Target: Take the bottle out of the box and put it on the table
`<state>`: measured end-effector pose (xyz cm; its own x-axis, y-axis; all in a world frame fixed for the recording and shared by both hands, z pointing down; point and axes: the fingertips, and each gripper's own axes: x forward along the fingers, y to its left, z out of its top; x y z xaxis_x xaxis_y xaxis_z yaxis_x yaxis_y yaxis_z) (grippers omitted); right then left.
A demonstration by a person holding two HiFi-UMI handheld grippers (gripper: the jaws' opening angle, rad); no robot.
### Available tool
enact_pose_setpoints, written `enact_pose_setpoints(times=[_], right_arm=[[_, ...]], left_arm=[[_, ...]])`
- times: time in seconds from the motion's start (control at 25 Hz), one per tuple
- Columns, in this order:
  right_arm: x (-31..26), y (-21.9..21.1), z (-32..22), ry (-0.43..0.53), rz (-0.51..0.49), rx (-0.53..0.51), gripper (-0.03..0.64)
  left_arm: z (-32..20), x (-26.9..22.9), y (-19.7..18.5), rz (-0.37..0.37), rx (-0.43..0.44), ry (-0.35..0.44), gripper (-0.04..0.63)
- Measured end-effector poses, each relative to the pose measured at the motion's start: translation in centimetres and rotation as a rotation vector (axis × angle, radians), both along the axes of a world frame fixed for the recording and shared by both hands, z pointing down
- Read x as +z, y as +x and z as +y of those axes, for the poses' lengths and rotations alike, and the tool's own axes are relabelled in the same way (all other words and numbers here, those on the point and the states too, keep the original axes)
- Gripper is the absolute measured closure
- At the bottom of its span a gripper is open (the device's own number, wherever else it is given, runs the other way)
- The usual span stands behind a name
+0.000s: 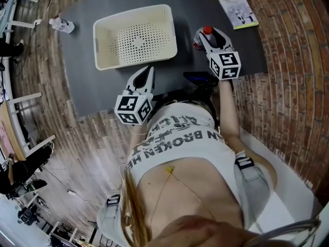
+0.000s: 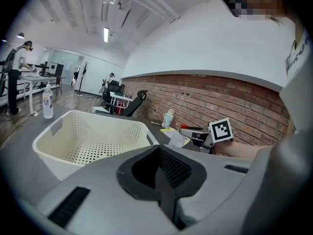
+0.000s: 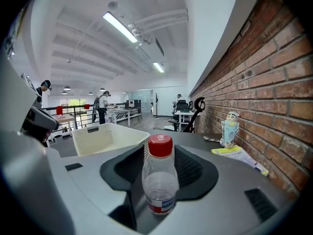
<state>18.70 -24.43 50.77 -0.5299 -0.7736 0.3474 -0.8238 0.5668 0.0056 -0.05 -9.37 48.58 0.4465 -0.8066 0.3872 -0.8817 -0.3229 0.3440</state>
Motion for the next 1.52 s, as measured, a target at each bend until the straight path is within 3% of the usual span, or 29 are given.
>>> enact_pose_setpoints(times=[0.44,0.8,0.92,1.04,1.16,1.52], right_arm=[[0.2,0.2,0.6,-0.022,0.022,0.015,0.400],[-1.1,1.3,2.1,-0.010,0.035,0.077,0.402],[-1.8,1.2,3.3,0.009,0.053,0.077,0.448],[-2.4,0.1,4.4,0.015,0.038,0.044,0.539],[-2.7,-2.0,5.5,0.019,0.020,-0.026,0.584],[-6.1,-9.6,8.1,0.086,-0.080,-0.208,0.607]], left_arm=[[-0.1,0.0,-0.3,0.001,0.011,0.002,0.591],[-0.4,-0.3,-0.7,0.003,0.024,0.005,0.591],[-0.4,-0.3,-1.0,0.005,0.023,0.008,0.591],[-0.6,-0.5,-1.3,0.011,0.020,0.017,0.591],[-0.8,-0.7,-1.5,0.013,0.019,0.026,0.591],[-2.1,-2.6,-1.7,0.021,0.048,0.092,0.591]])
